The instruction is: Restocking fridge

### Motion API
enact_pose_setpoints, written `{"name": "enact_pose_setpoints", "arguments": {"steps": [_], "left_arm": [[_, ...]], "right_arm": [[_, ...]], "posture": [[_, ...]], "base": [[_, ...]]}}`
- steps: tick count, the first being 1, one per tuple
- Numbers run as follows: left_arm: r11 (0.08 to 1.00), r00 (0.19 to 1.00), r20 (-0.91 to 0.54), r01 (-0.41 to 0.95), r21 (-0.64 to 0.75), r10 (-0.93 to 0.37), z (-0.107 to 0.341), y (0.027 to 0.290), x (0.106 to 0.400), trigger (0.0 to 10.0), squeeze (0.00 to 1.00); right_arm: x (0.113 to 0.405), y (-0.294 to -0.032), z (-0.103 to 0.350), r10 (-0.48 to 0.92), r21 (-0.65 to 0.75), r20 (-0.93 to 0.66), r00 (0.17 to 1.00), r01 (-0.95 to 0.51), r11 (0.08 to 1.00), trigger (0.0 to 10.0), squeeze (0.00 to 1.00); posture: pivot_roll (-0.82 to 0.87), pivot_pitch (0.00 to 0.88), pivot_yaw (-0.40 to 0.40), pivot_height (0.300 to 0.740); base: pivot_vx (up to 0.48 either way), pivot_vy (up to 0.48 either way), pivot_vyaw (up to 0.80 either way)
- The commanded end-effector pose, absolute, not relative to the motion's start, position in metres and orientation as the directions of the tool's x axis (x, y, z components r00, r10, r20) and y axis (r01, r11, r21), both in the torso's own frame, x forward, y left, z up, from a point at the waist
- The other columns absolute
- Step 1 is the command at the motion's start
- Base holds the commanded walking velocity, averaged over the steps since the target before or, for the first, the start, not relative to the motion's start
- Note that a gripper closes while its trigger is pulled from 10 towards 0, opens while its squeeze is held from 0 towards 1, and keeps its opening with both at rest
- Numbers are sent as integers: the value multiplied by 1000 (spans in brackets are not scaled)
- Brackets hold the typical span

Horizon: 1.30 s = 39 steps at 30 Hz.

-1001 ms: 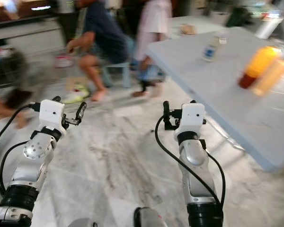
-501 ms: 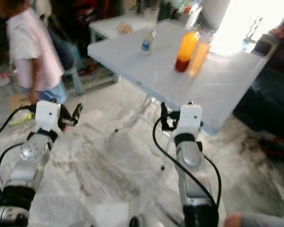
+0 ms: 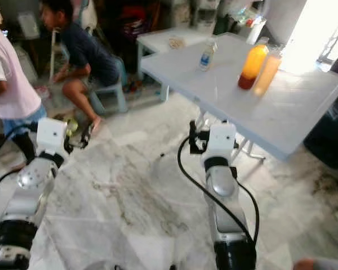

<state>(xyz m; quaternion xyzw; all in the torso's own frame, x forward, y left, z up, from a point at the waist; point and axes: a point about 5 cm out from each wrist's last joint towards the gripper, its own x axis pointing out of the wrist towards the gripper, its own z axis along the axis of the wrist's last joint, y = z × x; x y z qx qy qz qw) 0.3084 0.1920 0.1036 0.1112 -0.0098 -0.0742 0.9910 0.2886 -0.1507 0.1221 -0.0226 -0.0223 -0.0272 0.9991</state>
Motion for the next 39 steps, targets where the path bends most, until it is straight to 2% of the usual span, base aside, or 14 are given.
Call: {"name": "enact_pose_setpoints", "arguments": {"steps": [1, 5, 13, 17, 31, 39], "left_arm": [[960, 989, 14, 136, 243, -144, 108, 196, 311, 10000, 0], [960, 989, 17, 140, 242, -149, 108, 195, 310, 10000, 0], [962, 985, 45, 153, 228, -167, 109, 191, 309, 10000, 0], [961, 983, 52, 162, 224, -178, 110, 190, 308, 10000, 0], [961, 981, 58, 167, 219, -184, 109, 191, 308, 10000, 0], [963, 983, 58, 156, 218, -172, 109, 190, 309, 10000, 0]], "right_arm": [[290, -150, 123, -58, -50, 49, 997, 60, 997, 10000, 0], [288, -148, 124, -36, -20, 50, 998, 37, 999, 10000, 0], [287, -146, 130, -21, 24, 90, 996, 19, 1000, 10000, 0], [288, -147, 130, -20, 21, 85, 996, 18, 1000, 10000, 0], [289, -146, 131, -9, 23, 97, 995, 7, 1000, 10000, 0], [290, -146, 132, -7, 19, 103, 995, 5, 1000, 10000, 0]], "posture": [[-28, 0, -26, 740], [-26, 0, -26, 740], [-26, 0, -30, 740], [-24, 0, -33, 740], [-27, 0, -34, 740], [-29, 0, -33, 740]], "base": [[300, 375, 0], [338, 339, 0], [0, 0, 0], [61, 0, -622], [362, 0, -772], [460, 0, 0]]}}
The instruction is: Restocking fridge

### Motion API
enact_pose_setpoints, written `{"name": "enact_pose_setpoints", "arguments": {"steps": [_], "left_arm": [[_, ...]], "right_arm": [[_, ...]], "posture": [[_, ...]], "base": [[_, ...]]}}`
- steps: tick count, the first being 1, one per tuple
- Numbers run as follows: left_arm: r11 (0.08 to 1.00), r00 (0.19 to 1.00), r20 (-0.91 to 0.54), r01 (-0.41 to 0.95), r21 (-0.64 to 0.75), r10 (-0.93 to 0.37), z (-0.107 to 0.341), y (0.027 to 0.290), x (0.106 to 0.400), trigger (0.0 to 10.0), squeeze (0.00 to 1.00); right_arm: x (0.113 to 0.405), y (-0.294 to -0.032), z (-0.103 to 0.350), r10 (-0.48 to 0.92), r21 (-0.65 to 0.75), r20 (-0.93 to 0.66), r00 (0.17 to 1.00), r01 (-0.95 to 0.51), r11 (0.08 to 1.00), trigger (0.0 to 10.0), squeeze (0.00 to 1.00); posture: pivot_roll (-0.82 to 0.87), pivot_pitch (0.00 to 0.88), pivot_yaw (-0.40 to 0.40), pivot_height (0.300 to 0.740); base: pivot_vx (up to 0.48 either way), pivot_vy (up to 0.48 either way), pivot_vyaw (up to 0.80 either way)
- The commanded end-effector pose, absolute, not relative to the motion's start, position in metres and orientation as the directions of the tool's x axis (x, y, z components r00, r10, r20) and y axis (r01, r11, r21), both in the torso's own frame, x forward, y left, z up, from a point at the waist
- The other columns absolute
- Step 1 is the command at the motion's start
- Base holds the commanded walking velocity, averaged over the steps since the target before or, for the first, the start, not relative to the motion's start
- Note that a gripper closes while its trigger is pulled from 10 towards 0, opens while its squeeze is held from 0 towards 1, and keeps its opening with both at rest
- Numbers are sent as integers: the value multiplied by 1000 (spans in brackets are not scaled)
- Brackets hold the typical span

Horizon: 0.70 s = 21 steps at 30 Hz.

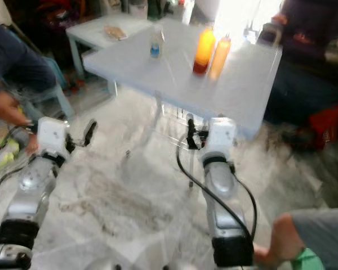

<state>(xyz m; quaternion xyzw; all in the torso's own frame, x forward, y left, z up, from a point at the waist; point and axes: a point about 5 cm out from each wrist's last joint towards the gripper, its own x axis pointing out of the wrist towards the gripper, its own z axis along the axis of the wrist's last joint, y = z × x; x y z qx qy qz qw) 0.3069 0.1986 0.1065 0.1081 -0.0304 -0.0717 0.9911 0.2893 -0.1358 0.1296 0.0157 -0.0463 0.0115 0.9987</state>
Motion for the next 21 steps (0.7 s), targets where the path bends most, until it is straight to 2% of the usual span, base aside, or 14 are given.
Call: {"name": "enact_pose_setpoints", "arguments": {"steps": [1, 7, 12, 14, 21], "left_arm": [[963, 983, 61, 155, 219, -172, 109, 190, 309, 10000, 0], [964, 983, 61, 159, 214, -175, 109, 190, 309, 10000, 0], [969, 985, 69, 138, 207, -155, 110, 190, 309, 10000, 0], [969, 988, 69, 122, 213, -139, 110, 192, 309, 10000, 0], [975, 996, 27, 75, 208, -82, 98, 206, 296, 10000, 0]], "right_arm": [[290, -146, 132, -8, 19, 103, 995, 6, 1000, 10000, 0], [290, -146, 131, -10, 20, 100, 995, 8, 1000, 10000, 0], [290, -146, 131, -12, 21, 99, 995, 10, 1000, 10000, 0], [290, -146, 131, -12, 21, 100, 995, 10, 1000, 10000, 0], [288, -146, 131, -17, 24, 107, 994, 15, 1000, 10000, 0]], "posture": [[-29, 0, -33, 740], [-27, 0, -33, 740], [-29, 0, -31, 740], [-30, 0, -32, 740], [-39, 0, -27, 740]], "base": [[454, 0, 0], [454, 0, 0], [451, 0, -738], [0, 0, -691], [0, 0, 0]]}}
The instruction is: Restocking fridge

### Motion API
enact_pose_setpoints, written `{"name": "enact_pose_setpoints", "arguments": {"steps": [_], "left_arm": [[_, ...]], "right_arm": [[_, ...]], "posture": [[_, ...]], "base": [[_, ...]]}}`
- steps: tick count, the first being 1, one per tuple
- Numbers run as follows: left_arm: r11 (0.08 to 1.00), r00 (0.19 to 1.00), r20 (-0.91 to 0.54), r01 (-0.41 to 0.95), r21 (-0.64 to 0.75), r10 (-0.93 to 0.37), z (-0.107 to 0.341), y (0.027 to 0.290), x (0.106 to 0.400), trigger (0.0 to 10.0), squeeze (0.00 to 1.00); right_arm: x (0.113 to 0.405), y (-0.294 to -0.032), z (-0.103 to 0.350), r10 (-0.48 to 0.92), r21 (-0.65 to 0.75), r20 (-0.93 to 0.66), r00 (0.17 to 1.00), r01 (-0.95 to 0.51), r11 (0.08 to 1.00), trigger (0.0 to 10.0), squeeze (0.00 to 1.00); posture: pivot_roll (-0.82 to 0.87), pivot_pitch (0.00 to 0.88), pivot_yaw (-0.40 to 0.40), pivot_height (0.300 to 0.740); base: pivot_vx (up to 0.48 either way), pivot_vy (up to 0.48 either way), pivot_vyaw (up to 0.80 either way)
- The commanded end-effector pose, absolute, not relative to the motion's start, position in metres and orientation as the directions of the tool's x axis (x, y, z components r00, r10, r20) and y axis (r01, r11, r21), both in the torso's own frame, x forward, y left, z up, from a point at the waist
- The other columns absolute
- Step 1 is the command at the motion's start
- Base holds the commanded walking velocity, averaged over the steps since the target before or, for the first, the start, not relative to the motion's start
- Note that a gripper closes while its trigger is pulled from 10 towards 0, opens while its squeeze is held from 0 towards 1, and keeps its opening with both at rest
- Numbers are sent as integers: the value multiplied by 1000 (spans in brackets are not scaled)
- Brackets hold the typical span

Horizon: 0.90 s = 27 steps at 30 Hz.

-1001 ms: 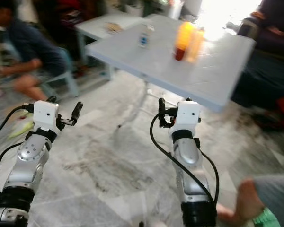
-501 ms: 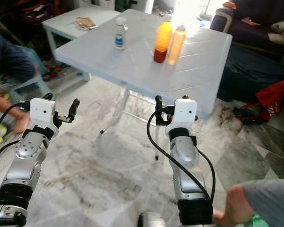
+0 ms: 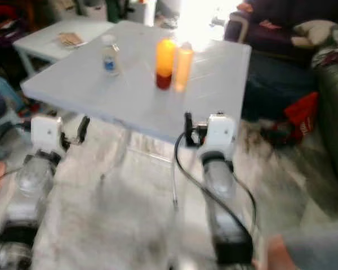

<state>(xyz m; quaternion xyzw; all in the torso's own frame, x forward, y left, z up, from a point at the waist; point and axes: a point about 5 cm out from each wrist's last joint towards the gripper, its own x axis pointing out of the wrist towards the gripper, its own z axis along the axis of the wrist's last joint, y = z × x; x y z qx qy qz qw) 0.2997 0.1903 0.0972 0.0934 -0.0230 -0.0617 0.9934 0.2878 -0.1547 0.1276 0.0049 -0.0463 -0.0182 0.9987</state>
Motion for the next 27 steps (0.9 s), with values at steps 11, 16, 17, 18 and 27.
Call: {"name": "enact_pose_setpoints", "arguments": {"steps": [11, 16, 17, 18, 27], "left_arm": [[979, 998, 24, 53, 196, -59, 99, 213, 293, 10000, 0], [977, 995, 39, 79, 200, -88, 103, 206, 298, 10000, 0], [977, 995, 38, 80, 199, -89, 103, 206, 298, 10000, 0], [977, 995, 37, 81, 199, -90, 103, 205, 298, 10000, 0], [979, 995, 28, 86, 184, -93, 103, 202, 300, 10000, 0]], "right_arm": [[288, -146, 133, -14, 32, 118, 993, 10, 999, 10000, 0], [290, -146, 134, -8, 18, 118, 993, 6, 1000, 10000, 0], [290, -147, 133, -11, 15, 116, 993, 9, 1000, 10000, 0], [290, -148, 133, -14, 13, 115, 993, 13, 1000, 10000, 0], [288, -145, 133, -7, 16, 120, 993, 6, 1000, 10000, 0]], "posture": [[-35, 0, -28, 740], [-39, 0, -28, 740], [-44, 0, -26, 740], [-44, 0, -26, 740], [-44, 0, -27, 740]], "base": [[0, 0, 0], [396, 99, 0], [454, 0, -463], [454, 0, -800], [447, 0, -507]]}}
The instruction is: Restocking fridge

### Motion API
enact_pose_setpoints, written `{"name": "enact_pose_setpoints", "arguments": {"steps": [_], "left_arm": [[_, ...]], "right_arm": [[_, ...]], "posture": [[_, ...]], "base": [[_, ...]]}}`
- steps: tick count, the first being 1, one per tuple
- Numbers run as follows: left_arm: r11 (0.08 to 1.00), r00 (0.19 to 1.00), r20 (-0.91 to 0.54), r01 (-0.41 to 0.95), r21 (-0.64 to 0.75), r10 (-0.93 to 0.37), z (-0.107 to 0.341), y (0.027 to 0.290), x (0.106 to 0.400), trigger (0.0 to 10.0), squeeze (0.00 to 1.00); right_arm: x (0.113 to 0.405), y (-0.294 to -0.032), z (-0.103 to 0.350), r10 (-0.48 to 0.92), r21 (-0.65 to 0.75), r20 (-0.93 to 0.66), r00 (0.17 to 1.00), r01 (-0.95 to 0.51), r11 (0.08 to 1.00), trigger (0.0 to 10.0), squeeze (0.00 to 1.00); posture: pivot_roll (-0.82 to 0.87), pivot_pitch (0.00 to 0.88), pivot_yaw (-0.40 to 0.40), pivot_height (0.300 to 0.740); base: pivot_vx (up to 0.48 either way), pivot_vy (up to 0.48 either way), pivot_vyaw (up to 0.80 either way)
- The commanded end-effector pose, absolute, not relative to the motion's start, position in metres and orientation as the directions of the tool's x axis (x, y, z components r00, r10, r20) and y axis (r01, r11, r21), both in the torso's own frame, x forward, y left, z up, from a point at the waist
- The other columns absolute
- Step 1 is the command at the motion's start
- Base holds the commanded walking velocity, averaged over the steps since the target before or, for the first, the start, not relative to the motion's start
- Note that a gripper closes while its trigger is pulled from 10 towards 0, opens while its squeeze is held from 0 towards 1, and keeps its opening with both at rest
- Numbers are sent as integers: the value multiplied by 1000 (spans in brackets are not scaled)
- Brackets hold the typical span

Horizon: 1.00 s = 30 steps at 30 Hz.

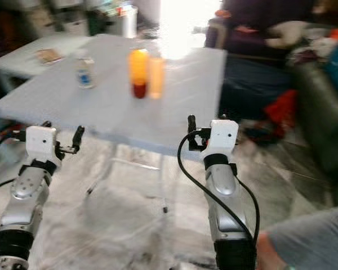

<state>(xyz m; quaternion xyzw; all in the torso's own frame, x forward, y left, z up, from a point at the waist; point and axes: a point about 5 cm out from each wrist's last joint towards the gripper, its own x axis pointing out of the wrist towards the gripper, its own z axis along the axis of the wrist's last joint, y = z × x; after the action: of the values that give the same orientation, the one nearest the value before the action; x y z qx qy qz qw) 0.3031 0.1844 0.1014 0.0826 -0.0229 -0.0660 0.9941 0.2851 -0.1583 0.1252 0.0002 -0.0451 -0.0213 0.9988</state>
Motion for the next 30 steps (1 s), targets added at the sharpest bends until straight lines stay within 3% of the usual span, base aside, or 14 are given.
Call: {"name": "enact_pose_setpoints", "arguments": {"steps": [1, 12, 30], "left_arm": [[979, 995, 28, 86, 185, -93, 103, 201, 301, 10000, 0], [982, 998, 27, 43, 181, -49, 104, 204, 303, 10000, 0], [980, 996, 65, 41, 196, -55, 110, 202, 306, 10000, 0]], "right_arm": [[288, -145, 133, -6, 15, 120, 993, 4, 1000, 10000, 0], [288, -146, 133, -4, 17, 125, 992, 2, 1000, 10000, 0], [292, -143, 134, 4, 14, 137, 990, -6, 1000, 10000, 0]], "posture": [[-44, 0, -27, 740], [-43, 0, -22, 740], [-35, 0, -23, 740]], "base": [[420, 0, 0], [346, 302, 0], [0, 456, 0]]}}
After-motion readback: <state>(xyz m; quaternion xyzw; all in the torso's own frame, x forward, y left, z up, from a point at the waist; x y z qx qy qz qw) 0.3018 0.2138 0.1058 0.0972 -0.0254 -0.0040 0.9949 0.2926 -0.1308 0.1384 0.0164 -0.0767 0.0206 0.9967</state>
